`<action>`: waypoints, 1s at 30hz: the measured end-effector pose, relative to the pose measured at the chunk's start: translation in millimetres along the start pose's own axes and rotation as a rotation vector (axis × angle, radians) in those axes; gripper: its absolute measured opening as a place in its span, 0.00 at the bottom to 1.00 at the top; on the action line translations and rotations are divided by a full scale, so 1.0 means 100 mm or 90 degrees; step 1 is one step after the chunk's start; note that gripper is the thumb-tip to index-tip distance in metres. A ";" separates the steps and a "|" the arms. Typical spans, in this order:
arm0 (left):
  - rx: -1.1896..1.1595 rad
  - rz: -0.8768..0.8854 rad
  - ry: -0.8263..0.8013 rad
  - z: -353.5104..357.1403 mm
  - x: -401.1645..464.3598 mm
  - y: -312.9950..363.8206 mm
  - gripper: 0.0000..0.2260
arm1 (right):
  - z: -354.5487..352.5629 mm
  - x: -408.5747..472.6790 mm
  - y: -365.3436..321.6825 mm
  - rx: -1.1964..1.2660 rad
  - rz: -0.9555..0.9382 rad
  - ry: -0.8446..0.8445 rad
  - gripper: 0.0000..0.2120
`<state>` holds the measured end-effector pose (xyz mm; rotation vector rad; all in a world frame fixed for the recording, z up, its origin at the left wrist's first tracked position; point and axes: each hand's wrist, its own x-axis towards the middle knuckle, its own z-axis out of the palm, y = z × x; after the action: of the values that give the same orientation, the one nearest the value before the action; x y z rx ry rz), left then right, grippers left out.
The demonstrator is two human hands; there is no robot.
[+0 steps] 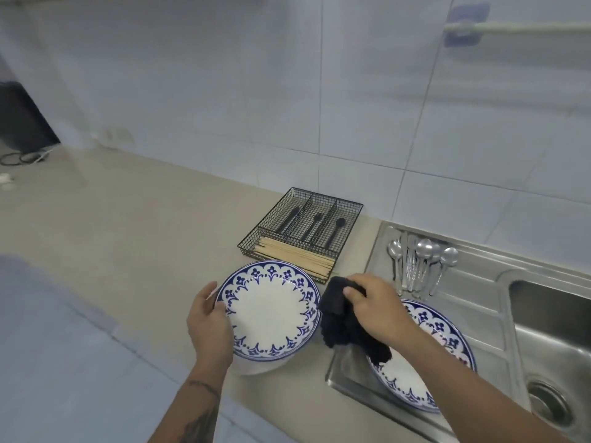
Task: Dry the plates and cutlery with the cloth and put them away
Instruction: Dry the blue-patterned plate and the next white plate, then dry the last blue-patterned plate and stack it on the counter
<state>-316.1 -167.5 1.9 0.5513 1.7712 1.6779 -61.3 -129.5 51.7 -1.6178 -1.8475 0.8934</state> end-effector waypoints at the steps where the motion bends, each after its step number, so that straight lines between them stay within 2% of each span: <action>1: 0.013 0.003 -0.004 -0.03 0.09 -0.02 0.19 | 0.02 0.03 -0.01 -0.003 0.011 0.006 0.07; 7: 0.075 -0.014 -0.036 -0.14 0.47 -0.17 0.19 | 0.03 0.13 -0.05 0.033 0.078 0.047 0.10; 14: 0.118 -0.009 -0.069 -0.15 0.61 -0.27 0.19 | 0.12 0.22 -0.11 0.012 0.095 0.046 0.08; 22: 0.286 0.102 -0.083 -0.23 0.66 -0.33 0.22 | 0.17 0.23 -0.07 0.019 0.113 0.043 0.09; 30: 0.323 0.110 -0.125 -0.30 0.68 -0.44 0.25 | 0.09 0.21 -0.07 0.071 0.137 0.059 0.10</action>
<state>-380.1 -146.9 -52.1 1.0795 2.0464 1.2168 -76.1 -110.7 50.2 -1.7791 -1.5553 0.9764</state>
